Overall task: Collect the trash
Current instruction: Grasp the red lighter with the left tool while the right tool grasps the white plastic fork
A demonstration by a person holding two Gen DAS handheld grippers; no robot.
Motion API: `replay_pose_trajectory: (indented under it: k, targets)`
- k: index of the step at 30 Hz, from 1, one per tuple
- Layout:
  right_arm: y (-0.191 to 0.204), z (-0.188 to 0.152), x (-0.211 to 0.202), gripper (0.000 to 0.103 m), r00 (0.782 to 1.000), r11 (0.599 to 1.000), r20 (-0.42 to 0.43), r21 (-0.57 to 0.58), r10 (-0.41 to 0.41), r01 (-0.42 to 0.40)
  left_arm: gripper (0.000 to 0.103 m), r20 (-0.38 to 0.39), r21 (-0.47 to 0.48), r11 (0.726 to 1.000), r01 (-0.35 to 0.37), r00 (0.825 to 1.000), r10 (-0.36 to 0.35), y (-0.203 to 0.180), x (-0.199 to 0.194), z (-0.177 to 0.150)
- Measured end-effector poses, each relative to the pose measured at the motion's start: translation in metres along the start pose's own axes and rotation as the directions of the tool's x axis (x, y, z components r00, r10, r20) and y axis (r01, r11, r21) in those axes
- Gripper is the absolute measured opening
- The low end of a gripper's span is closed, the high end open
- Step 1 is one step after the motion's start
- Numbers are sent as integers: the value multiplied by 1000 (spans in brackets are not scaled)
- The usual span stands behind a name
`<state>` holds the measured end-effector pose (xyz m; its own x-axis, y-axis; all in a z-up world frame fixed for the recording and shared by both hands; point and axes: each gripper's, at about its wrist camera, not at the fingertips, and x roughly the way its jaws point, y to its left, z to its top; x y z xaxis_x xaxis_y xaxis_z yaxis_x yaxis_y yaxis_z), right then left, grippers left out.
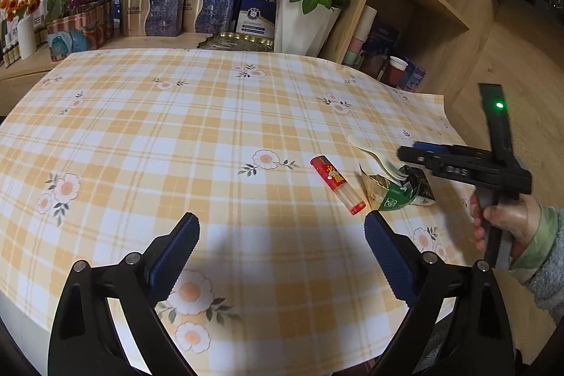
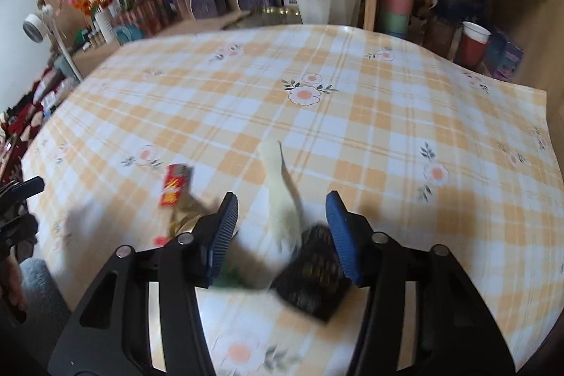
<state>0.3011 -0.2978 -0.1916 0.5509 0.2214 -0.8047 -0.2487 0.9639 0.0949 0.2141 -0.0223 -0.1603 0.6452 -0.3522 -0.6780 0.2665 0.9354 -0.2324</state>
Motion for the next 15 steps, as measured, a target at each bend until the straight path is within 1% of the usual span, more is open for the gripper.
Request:
replay_pose_trajectory:
  k: [3, 6, 8, 9, 11, 12, 13, 15]
  targets:
    - [8, 7, 21, 54, 998, 999, -67, -47, -17, 14, 88, -8, 11, 1000, 5, 1000, -5, -1, 8, 3]
    - [11, 10, 38, 53, 992, 998, -117, -58, -44, 37, 83, -22, 18, 1000, 10, 1000, -10, -3, 15, 5]
    - [10, 11, 44, 44, 989, 997, -134, -51, -56, 50, 80, -28, 22, 1000, 14, 1000, -13, -4, 19, 4]
    - [9, 10, 48, 38, 987, 998, -149, -41, -53, 47, 78, -34, 27, 999, 19, 999, -18, -6, 21, 4]
    - [9, 9, 48, 37, 989, 999, -138, -30, -48, 44, 76, -45, 38, 999, 27, 999, -25, -9, 27, 3]
    - [9, 9, 48, 34, 990, 999, -137, -33, -46, 42, 75, -51, 43, 999, 31, 998, -29, -11, 29, 2]
    - [9, 9, 47, 23, 990, 999, -136, -34, -42, 37, 73, -58, 48, 998, 36, 998, -33, -13, 33, 2]
    - [8, 8, 45, 21, 991, 999, -128, -21, -28, 25, 71, -73, 54, 998, 45, 997, -41, -18, 39, 2]
